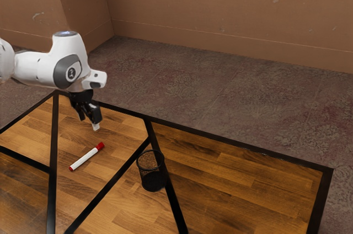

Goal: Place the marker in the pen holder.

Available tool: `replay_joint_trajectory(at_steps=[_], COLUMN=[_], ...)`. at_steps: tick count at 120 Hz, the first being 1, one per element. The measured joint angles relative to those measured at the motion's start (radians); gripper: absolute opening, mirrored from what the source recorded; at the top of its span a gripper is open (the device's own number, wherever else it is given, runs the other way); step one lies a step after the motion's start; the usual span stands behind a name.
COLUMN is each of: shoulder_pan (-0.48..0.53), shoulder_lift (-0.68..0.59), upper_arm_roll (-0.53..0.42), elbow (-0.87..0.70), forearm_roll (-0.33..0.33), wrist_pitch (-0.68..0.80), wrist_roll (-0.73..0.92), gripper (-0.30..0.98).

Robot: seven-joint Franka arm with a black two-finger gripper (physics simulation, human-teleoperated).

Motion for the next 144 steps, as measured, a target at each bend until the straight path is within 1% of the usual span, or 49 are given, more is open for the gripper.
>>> replay_joint_trajectory(at_steps=[10, 23, 49, 86, 120, 130, 144], shoulder_pan=[0.000, -0.002, -0.002, -0.004, -0.002, -0.003, -0.024], shoulder_lift=[0.019, 0.034, 0.080, 0.112, 0.120, 0.080, -0.143], upper_arm_roll=[0.000, 0.000, 0.000, 0.000, 0.000, 0.000, -0.009], elbow=[-0.036, -0.105, -0.119, -0.119, -0.120, -0.127, -0.193], forearm_roll=[0.012, 0.021, 0.030, 0.031, 0.040, 0.042, 0.044], wrist_pitch=[0.045, 0.120, 0.205, 0.243, 0.252, 0.251, 0.229], wrist_roll=[-0.017, -0.036, -0.065, -0.091, -0.110, -0.116, -0.127], gripper=[0.44, 0.36, 0.28, 0.24, 0.02, -0.03, -0.06])
